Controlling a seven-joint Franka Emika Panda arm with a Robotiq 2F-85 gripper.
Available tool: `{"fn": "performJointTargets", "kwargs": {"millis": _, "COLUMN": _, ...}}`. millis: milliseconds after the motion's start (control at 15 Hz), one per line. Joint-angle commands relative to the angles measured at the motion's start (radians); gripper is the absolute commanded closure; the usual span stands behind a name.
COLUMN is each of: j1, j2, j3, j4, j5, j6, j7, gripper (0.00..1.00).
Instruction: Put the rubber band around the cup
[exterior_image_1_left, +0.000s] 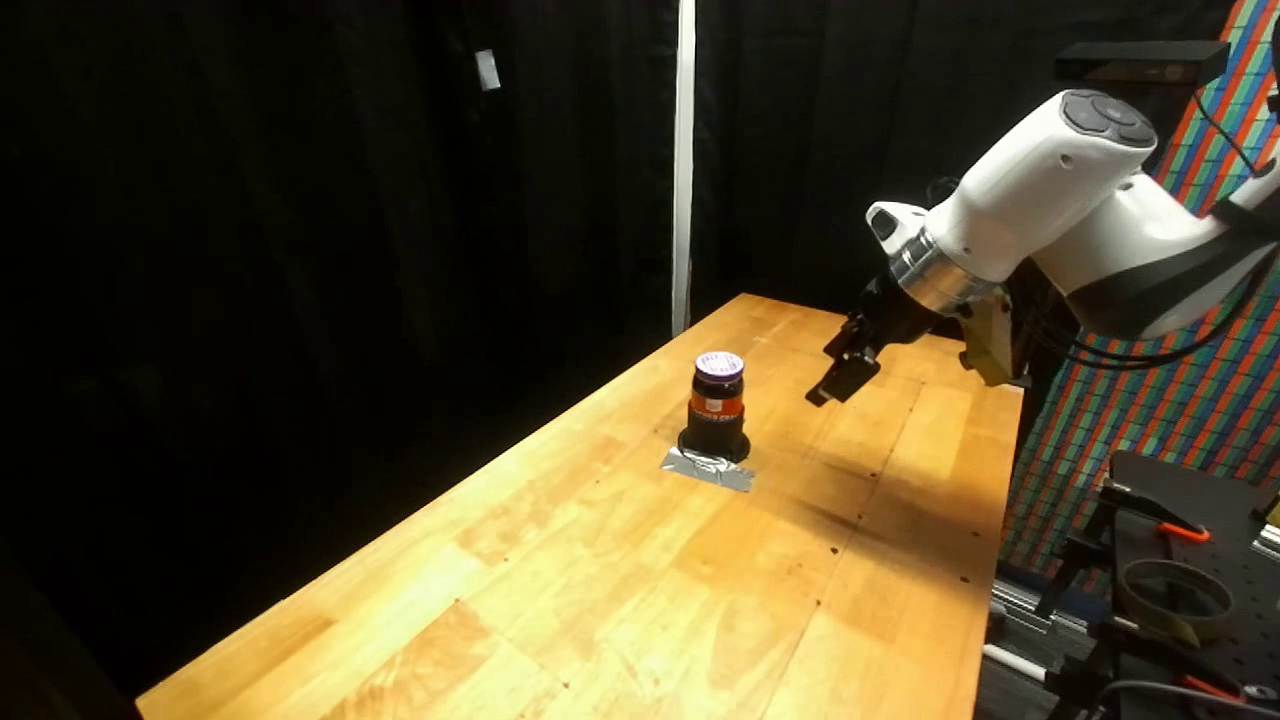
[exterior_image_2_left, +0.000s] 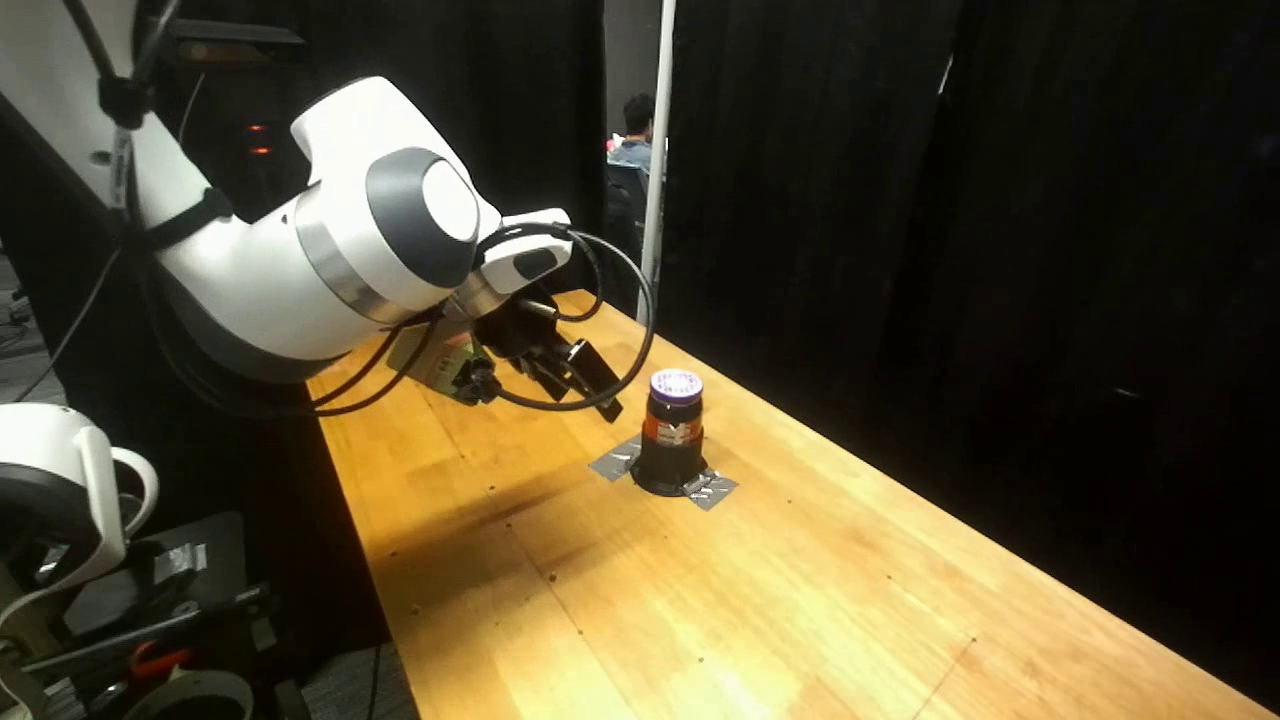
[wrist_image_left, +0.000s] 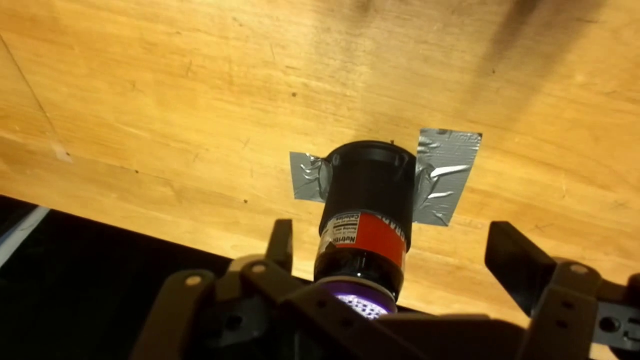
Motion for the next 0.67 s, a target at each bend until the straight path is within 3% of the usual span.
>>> {"fn": "performJointTargets", "kwargs": {"millis": 0, "j1": -0.008, "j2": -0.249, "j3": 0.052, "j4": -0.023, "j5": 0.137, "j6": -0.202, "j7": -0.227, "gripper": 0.00}}
{"fn": "performJointTargets", "kwargs": {"millis": 200, "j1": 0.022, "j2": -0.406, "j3": 0.064, "j4": 0.054, "j5": 0.274, "j6": -0.438, "j7": -0.384, "gripper": 0.00}}
{"fn": "performJointTargets", "kwargs": {"millis": 400, "j1": -0.003, "j2": -0.530, "j3": 0.123, "j4": 0.160, "j5": 0.315, "j6": -0.667, "j7": -0.428, "gripper": 0.00}}
{"fn": "performJointTargets", "kwargs": {"millis": 600, "j1": -0.031, "j2": -0.614, "j3": 0.216, "j4": 0.283, "j5": 0.346, "j6": -0.904, "j7": -0.394, "gripper": 0.00}}
